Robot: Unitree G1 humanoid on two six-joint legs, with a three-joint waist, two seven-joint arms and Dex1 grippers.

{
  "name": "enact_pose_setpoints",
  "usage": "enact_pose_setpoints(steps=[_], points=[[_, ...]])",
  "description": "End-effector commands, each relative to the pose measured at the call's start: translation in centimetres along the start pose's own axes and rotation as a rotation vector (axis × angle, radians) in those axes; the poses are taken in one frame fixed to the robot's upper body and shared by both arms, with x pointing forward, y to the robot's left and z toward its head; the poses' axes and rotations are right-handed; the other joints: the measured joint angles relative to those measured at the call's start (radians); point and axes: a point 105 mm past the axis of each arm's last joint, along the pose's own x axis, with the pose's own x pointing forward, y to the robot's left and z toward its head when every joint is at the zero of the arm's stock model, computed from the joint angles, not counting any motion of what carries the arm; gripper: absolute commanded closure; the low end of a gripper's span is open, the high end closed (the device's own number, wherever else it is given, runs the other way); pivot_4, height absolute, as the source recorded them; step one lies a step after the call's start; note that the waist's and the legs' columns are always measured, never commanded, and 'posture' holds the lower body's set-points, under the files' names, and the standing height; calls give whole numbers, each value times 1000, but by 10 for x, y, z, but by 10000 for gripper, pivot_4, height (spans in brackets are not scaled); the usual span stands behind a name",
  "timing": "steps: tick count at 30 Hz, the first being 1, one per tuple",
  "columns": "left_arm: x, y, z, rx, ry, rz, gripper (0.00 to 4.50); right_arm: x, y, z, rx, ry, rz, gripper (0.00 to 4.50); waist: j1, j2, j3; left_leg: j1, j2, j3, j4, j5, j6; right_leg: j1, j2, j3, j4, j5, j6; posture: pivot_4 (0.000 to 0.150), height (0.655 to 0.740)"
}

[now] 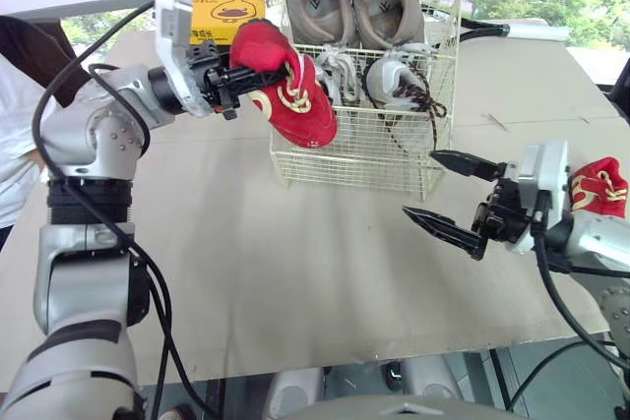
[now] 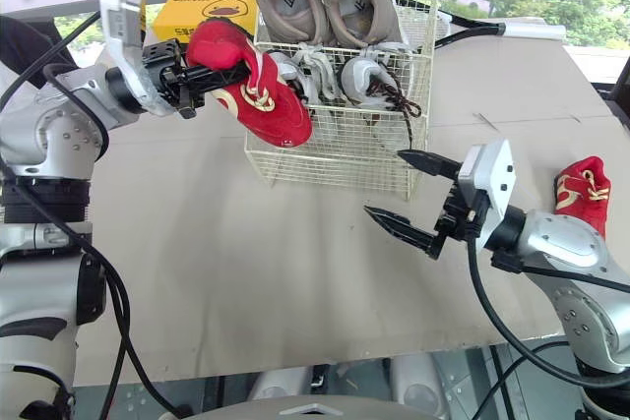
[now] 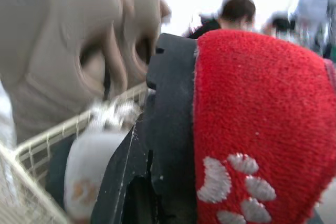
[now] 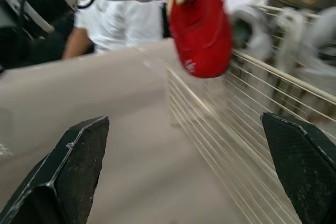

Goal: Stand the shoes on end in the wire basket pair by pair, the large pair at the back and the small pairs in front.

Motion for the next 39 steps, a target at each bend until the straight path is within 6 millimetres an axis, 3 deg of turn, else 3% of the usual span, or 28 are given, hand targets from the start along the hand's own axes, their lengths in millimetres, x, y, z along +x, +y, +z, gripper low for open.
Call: enact_pose_setpoints(steps=[1,7,8,9,10,11,13,14,19,23,25,28,32,39], points=[[11,0,2,138,79,-107,35316,-12,0,15,-61,-12,-43,0,1,0,0,0,0,-1,1,0,0,0,0,0,0,0,0,1500,7400],[22,-4,-29,199,206,-249,35463,-21,-1,18,-75,-4,-104,0,-3,0,0,-1,1,-1,2,-1,1,0,0,1,0,0,0,1500,7400],[19,-4,-30,175,214,-253,27472,-22,-1,17,-74,-3,-108,0,-3,0,0,-1,1,-1,3,-1,2,0,0,1,0,0,0,1500,7400],[16,-3,-29,168,217,-238,25211,-23,-1,17,-73,-1,-115,0,-5,0,0,-1,1,-2,4,-1,2,0,0,1,1,0,0,1500,7400],[14,1,-25,166,205,-203,18245,-24,-1,17,-71,1,-122,0,-5,0,0,-2,2,-2,5,-1,2,0,1,1,1,0,0,1500,7400],[12,3,-22,167,195,-178,18245,-25,-1,16,-70,4,-128,0,-4,0,0,-2,2,-2,5,-2,3,0,1,1,1,0,0,1500,7400],[10,6,-16,169,178,-146,9619,-27,-1,15,-68,7,-133,0,-3,0,0,-2,2,-2,6,-2,3,0,1,1,2,0,0,1500,7400],[4,5,-6,108,142,-129,7653,-28,-3,14,-64,10,-140,0,-2,-1,0,-2,2,-2,7,-2,3,0,1,1,2,0,0,1500,7400],[-25,-5,37,-113,-58,-68,7653,-34,-20,13,-38,-9,-195,0,-11,-1,1,-1,5,-2,9,-2,3,0,2,2,5,0,1,1500,7400],[-29,-4,59,-199,-232,36,7653,-43,-43,14,-48,-23,-314,0,-1,-1,1,-1,7,-2,9,-2,3,0,2,2,5,0,1,1500,7400],[-20,-14,67,-233,-282,16,7653,-58,-58,15,-35,-26,-407,0,9,-2,1,-1,7,-3,10,-2,3,1,1,0,5,0,1,1500,7400],[1,-33,32,-73,-99,13,7653,-72,-65,16,-38,-7,-446,0,15,-1,1,-2,6,-2,11,-2,3,2,0,1,5,0,1,1500,7400],[26,-33,5,74,-68,49,7653,-71,-63,17,-44,10,-429,0,23,-1,0,0,5,0,10,0,0,2,0,4,4,0,1,1500,7400],[39,-18,2,104,-161,96,7653,-66,-48,19,-67,48,-397,0,19,0,0,3,4,1,10,-2,3,3,2,5,6,0,0,1500,7400]])
